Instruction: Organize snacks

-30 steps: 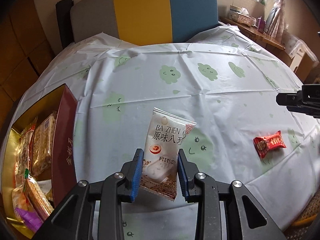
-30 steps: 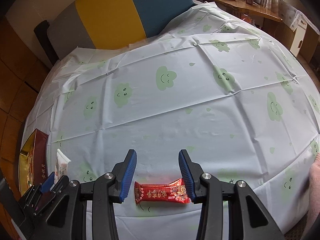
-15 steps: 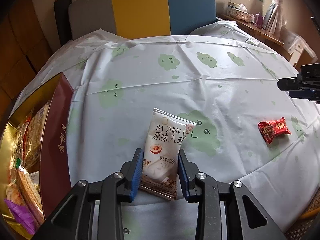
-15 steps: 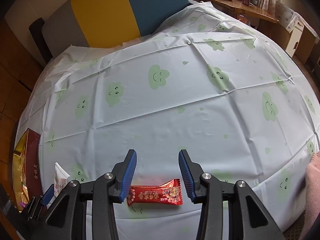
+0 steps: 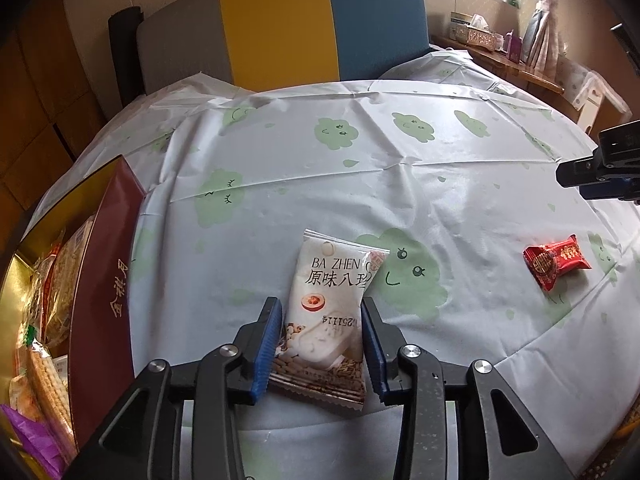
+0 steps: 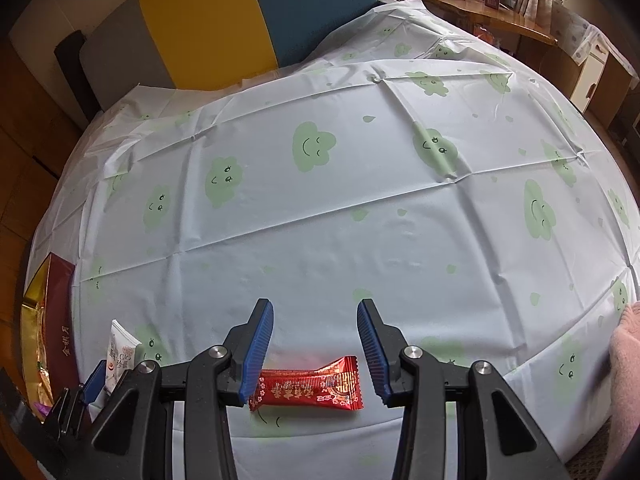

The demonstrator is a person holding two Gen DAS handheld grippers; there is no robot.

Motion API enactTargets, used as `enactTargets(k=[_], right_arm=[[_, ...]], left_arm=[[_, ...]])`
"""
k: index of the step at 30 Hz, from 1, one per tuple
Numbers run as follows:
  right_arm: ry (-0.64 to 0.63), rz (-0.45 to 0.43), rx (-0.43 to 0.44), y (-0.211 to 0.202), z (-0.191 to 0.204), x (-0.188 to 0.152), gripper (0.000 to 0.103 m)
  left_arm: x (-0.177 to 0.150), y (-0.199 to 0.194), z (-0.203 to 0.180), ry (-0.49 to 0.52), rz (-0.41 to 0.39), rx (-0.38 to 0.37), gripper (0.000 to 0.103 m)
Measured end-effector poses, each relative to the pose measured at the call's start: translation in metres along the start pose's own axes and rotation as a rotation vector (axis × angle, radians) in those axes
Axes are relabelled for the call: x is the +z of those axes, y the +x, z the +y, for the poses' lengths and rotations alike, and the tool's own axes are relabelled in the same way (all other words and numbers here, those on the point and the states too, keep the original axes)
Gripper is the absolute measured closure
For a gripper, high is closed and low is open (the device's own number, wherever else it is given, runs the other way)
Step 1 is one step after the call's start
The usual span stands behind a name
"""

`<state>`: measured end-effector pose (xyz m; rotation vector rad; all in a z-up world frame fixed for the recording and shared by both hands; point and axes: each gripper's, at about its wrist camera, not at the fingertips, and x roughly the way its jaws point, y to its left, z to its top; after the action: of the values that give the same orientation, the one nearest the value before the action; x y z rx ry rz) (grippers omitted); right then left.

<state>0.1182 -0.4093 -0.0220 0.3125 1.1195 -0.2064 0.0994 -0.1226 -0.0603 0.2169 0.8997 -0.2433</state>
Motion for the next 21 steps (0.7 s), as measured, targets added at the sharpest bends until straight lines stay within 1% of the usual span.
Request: enactTargets(k=[8, 18, 19, 20, 21], right_arm=[[0.029, 0.043, -0.014, 0.011, -0.006, 0.0, 0.059], [0.176, 0.142, -0.057, 0.027, -0.034, -0.01, 0.059], [0.189, 0.158, -0.045, 0.029, -0.036, -0.011, 0.059], [0.202, 0.178, -0.01, 0.031, -0.035, -0.013, 0.058], [0.213, 0.191, 0.044, 0.032, -0.034, -0.014, 0.057]], left_arm=[[-0.008, 0.001, 0.002, -0.004, -0.084, -0.015, 0.061], [-0.01, 0.001, 0.006, -0.029, -0.102, -0.046, 0.061], [-0.01, 0.001, 0.006, -0.03, -0.102, -0.047, 0.061], [-0.01, 0.001, 0.006, -0.031, -0.104, -0.048, 0.061], [-0.01, 0.001, 0.006, -0.032, -0.104, -0.048, 0.061]])
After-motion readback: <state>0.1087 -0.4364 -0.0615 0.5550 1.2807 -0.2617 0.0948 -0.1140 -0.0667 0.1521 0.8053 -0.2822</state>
